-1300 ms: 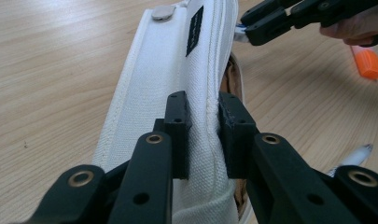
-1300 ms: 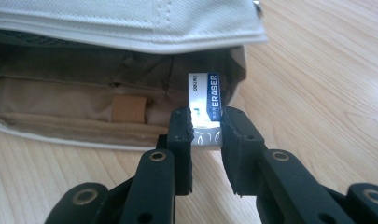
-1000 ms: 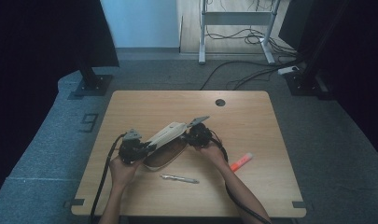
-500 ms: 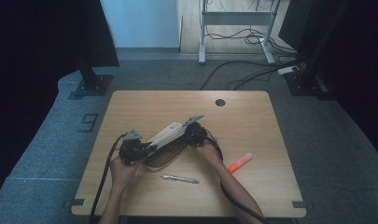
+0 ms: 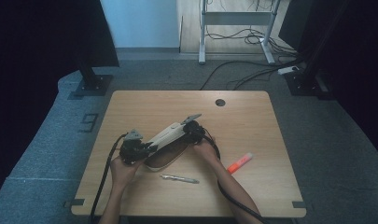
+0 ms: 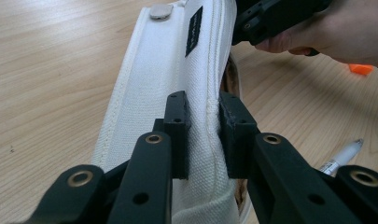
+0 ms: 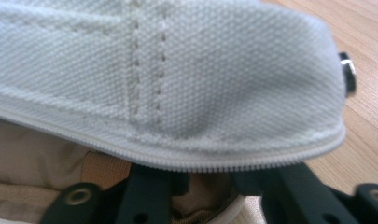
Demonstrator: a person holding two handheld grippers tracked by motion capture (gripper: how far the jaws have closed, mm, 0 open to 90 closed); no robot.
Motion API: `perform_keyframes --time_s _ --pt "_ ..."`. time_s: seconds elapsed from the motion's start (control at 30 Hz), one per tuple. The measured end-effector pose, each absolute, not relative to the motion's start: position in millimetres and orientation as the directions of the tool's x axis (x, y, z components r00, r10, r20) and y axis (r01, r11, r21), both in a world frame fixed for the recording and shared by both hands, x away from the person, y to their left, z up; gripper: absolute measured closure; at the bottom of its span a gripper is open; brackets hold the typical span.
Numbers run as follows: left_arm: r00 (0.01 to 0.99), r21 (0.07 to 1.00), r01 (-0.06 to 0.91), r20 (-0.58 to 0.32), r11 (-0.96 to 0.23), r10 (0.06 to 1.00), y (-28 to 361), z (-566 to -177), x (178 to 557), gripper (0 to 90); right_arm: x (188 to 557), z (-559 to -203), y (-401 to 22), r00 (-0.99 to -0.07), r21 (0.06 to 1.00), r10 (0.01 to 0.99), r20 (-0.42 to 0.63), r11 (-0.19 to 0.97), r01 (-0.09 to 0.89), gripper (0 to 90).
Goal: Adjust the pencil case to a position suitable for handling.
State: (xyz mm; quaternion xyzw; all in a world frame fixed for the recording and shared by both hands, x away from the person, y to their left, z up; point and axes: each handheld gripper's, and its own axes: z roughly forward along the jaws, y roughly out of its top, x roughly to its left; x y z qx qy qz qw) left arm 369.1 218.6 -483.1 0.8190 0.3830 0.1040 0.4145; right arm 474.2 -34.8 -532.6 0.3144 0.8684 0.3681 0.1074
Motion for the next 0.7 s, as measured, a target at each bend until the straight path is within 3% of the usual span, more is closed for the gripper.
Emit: perform_keyframes --time_s 0.17,0.4,0.7 --pt "0.688 0.76 0.535 -0.138 -0.369 0.712 217.8 -484.2 369.4 75.0 471.8 -529.0 -38.4 -0.781 0.713 0.623 0.044 0.527 0.461 49.8" --pt "0.688 0.761 0.533 -0.136 -0.37 0.713 218.5 -483.7 369.4 75.0 466.2 -522.7 -48.3 -0.776 0.706 0.63 0.027 0.538 0.461 35.4" --pt "0.688 0.76 0.535 -0.138 -0.37 0.712 219.1 -483.9 369.7 74.8 456.2 -520.9 -67.3 -0.767 0.7 0.641 0.013 0.542 0.465 26.7"
